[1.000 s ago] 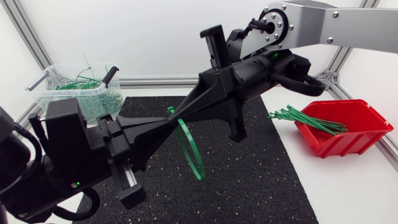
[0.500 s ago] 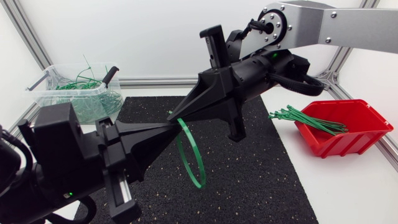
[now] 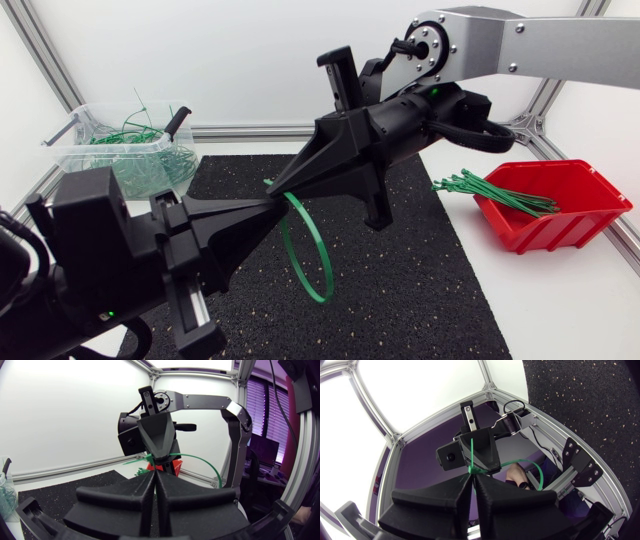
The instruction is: Take a green cable tie from the red box, thread the tail through the head to close it, then place it in the transparent bin on the left.
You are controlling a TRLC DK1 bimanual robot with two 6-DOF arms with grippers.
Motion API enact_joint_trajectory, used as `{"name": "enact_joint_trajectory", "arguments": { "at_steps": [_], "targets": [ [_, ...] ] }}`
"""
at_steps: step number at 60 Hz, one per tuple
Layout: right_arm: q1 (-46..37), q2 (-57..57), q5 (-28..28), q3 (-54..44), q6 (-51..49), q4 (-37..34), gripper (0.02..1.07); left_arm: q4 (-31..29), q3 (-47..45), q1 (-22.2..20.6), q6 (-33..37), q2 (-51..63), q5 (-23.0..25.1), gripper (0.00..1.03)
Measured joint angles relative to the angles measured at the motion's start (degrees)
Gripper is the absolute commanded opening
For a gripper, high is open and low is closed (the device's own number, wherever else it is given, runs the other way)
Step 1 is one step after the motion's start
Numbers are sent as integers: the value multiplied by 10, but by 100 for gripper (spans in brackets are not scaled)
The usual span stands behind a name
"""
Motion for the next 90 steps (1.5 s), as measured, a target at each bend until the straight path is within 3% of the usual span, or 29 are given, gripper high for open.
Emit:
{"name": "enact_joint_trajectory", "arguments": {
  "at_steps": [12, 26, 90],
  "targets": [
    [0, 0, 2, 0, -28, -17, 26, 3, 0, 0, 0, 0, 2, 3],
    [0, 0, 2, 3, -49, -34, 34, 3, 0, 0, 0, 0, 4, 3],
    [-54, -7, 16, 8, -101, -68, 34, 10, 0, 0, 0, 0, 6, 3]
  ]
}}
